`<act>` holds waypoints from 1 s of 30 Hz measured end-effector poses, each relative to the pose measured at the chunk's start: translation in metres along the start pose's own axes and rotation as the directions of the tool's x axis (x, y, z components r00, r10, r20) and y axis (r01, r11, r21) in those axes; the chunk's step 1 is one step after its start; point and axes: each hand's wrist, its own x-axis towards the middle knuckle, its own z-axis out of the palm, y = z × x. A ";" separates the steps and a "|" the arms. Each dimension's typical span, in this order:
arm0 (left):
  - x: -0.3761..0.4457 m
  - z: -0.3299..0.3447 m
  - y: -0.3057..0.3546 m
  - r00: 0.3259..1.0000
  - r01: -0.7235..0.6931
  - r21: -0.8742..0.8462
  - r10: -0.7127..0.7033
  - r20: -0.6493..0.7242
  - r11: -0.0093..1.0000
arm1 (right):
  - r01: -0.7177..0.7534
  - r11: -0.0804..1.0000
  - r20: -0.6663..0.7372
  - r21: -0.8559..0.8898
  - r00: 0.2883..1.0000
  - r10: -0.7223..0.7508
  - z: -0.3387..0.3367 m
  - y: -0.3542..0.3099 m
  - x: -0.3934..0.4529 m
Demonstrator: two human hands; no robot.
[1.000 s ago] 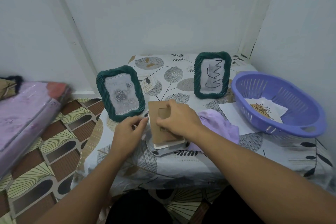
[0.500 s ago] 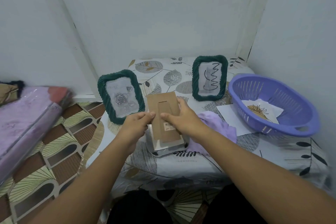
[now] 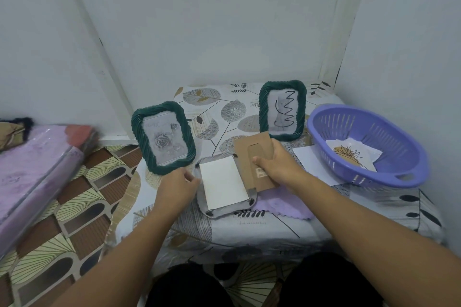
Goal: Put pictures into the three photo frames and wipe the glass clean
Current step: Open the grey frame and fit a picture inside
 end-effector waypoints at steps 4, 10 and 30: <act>0.001 -0.002 -0.004 1.000 0.018 -0.047 -0.017 0.006 0.999 | -0.002 0.995 -0.003 -0.102 1.000 0.001 -0.004 0.007 0.000; 0.000 -0.006 -0.012 0.998 0.050 -0.099 -0.053 -0.032 0.994 | -0.050 0.986 0.015 -0.162 0.998 0.053 -0.014 0.014 0.000; 0.000 -0.001 -0.018 0.997 0.076 -0.237 -0.076 0.006 0.969 | 0.093 0.660 -0.085 -0.745 0.969 -0.231 0.022 0.000 -0.013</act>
